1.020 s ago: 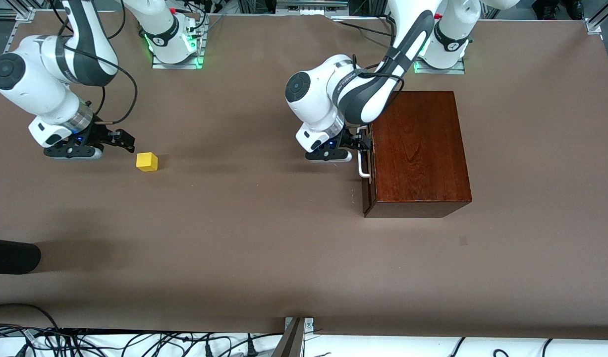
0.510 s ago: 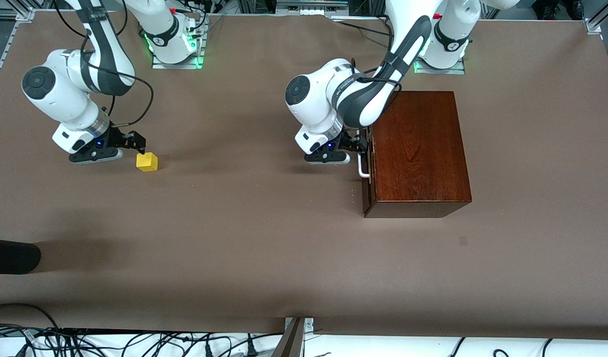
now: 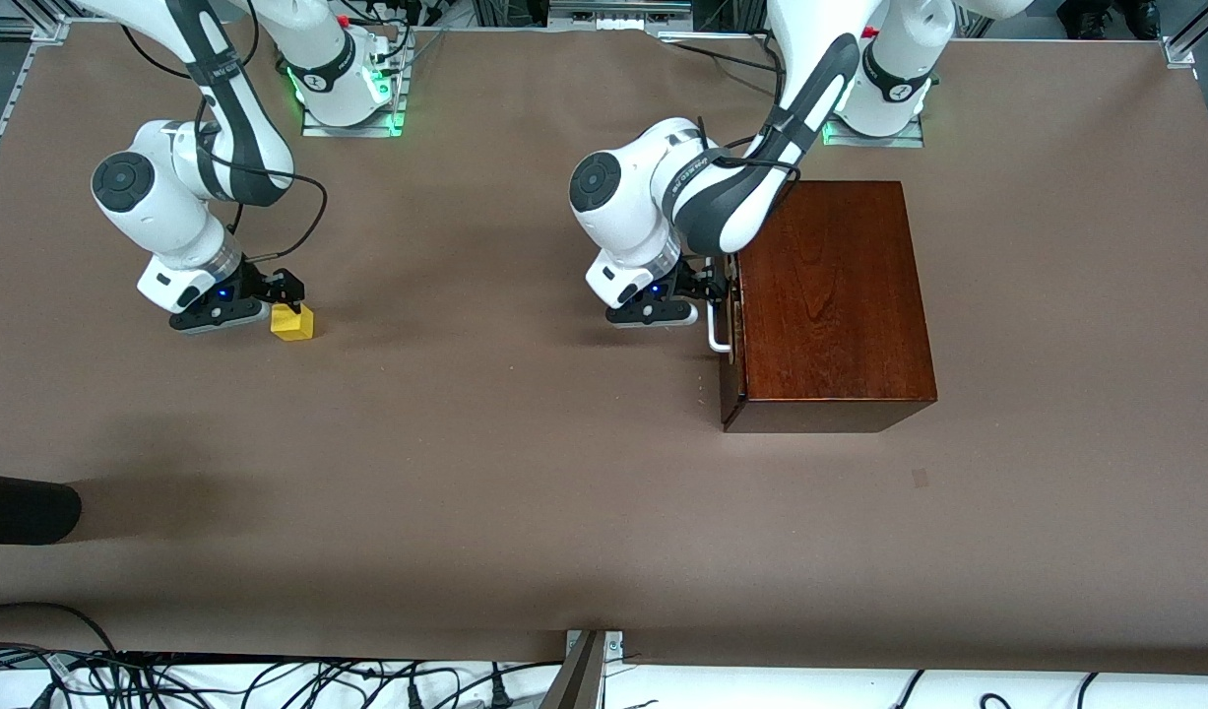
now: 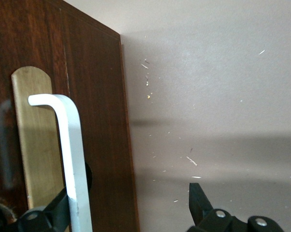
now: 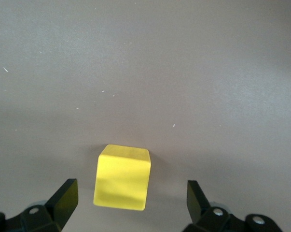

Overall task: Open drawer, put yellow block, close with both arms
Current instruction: 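Pull the drawer open with the left gripper while the right gripper grasps the cube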

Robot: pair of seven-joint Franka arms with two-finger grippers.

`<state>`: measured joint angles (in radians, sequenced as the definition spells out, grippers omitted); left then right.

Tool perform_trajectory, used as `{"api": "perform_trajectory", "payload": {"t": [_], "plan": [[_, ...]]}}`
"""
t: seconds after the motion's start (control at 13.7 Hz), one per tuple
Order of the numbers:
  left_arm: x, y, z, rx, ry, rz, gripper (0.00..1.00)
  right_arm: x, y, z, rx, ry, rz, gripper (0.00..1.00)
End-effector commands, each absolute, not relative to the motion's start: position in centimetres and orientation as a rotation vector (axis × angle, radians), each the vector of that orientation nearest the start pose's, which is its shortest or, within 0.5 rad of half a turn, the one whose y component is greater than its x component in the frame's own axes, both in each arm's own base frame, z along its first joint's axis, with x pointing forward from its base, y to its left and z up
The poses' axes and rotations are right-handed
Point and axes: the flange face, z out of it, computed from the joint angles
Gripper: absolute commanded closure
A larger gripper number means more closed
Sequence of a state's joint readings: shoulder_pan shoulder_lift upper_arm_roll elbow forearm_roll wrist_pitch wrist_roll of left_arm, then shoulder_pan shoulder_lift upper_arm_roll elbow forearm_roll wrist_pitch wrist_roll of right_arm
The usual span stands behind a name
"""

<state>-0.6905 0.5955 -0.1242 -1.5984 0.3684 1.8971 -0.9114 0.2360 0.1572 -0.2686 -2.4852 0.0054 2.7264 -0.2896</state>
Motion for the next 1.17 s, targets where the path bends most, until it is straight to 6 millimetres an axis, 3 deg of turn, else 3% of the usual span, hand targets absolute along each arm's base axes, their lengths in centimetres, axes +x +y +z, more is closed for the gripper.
{"api": "perform_trajectory", "payload": {"t": [0.0, 0.95, 1.02, 1.09], "plan": [[47.5, -48.2, 26.1, -2.827, 0.066, -0.024, 0.0, 48.2, -2.0, 23.0, -3.165, -0.451, -0.145, 0.0], [46.0, -53.6, 27.0, -2.888, 0.11, -0.073, 0.0, 48.2, -0.8, 19.1, -3.173, -0.545, -0.183, 0.02], [45.9, -54.1, 27.0, -2.895, 0.106, -0.077, 0.0, 48.1, -0.8, 18.9, -3.173, -0.545, -0.176, 0.14], [45.7, -54.5, 27.2, -2.9, 0.108, -0.084, 0.0, 48.1, -0.8, 18.9, -3.174, -0.543, -0.176, 0.33]]}}
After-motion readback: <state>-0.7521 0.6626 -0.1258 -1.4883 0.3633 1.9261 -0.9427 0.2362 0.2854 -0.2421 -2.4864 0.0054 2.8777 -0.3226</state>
